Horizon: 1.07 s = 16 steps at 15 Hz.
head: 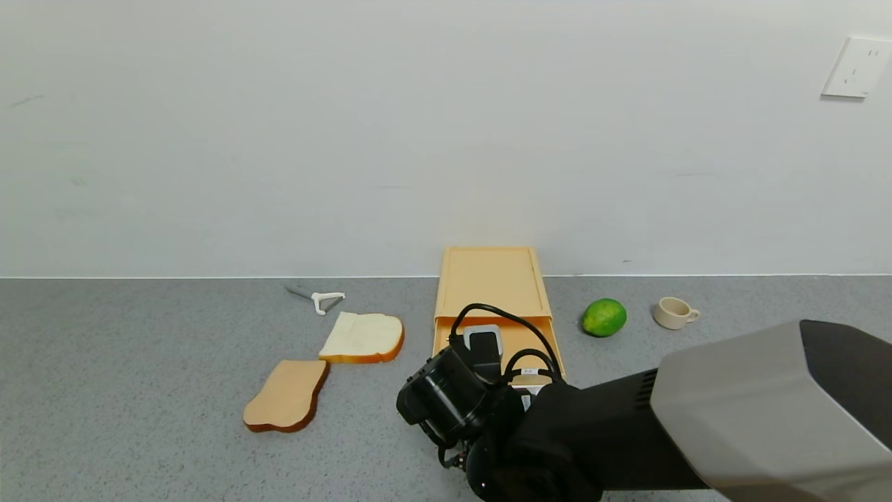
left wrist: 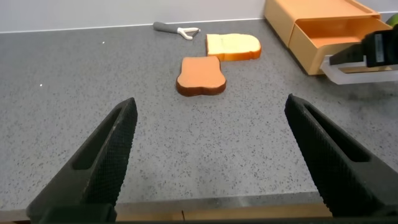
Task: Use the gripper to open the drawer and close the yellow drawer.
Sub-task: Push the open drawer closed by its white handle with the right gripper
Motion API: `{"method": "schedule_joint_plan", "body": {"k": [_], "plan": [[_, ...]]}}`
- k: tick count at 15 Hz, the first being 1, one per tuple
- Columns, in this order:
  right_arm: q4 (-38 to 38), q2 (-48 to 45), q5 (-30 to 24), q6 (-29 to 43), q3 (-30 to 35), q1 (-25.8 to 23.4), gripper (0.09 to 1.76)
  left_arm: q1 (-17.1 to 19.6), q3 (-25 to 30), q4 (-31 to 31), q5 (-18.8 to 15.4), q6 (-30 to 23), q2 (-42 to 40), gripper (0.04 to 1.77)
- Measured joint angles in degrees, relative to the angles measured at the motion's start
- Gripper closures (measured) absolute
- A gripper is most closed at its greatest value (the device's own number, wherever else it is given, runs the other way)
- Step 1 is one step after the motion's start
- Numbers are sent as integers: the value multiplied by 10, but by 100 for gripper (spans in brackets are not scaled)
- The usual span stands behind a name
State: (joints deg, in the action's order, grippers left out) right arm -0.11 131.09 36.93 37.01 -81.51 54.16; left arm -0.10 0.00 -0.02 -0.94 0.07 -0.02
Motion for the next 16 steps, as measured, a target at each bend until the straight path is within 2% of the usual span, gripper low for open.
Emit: {"method": "schedule_joint_plan", "body": {"k": [9, 16], "plan": [[37, 38, 0, -10, -84, -18, 14, 0, 0, 0, 0, 0, 0, 9], [39, 67, 0, -39, -135, -34, 14, 0, 0, 0, 0, 0, 0, 9]]}}
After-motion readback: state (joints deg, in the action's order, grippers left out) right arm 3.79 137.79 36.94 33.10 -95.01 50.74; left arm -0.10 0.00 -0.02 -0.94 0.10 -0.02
